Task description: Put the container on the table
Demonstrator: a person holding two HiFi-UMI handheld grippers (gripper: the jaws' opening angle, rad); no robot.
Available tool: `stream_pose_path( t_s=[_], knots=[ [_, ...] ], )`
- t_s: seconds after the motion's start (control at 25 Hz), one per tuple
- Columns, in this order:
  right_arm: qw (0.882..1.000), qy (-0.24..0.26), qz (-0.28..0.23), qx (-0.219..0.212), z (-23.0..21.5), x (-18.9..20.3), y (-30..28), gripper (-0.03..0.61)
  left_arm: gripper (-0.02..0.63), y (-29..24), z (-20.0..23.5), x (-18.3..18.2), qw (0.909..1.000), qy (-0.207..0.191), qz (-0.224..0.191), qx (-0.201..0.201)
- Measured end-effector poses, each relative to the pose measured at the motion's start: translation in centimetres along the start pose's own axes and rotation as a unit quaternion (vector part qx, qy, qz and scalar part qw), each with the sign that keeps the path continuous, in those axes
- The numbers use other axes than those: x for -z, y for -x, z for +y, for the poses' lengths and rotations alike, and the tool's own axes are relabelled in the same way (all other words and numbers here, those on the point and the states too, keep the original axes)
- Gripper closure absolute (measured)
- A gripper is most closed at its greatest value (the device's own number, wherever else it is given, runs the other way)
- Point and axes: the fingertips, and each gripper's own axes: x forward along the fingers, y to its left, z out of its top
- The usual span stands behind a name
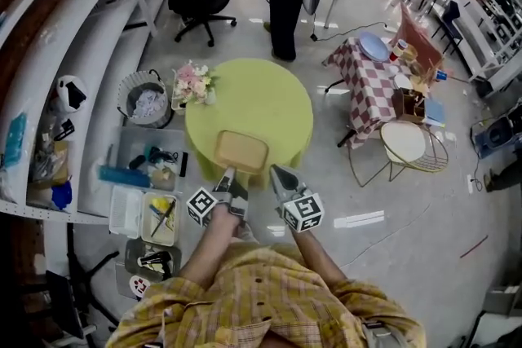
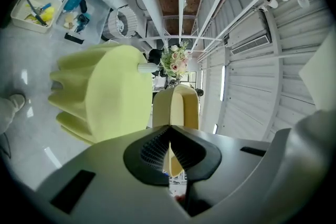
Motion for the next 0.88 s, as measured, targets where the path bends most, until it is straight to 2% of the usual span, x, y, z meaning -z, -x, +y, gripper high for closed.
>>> stream_pose_path(
  t_s=[0.52,0.88],
  knots=[
    [1.0,-0.006,0.009,0.02,-0.9,-0.1,-3.3,0.58,0.597,-2.7,0.3,-2.5,0.9998,0.009,0.016,-0.003],
    [1.0,-0.005,0.008,0.004,-2.1,-0.4,-4.1,0.58,0.597,-4.1,0.4,-2.5,0.9999,0.006,0.005,-0.012]
  ],
)
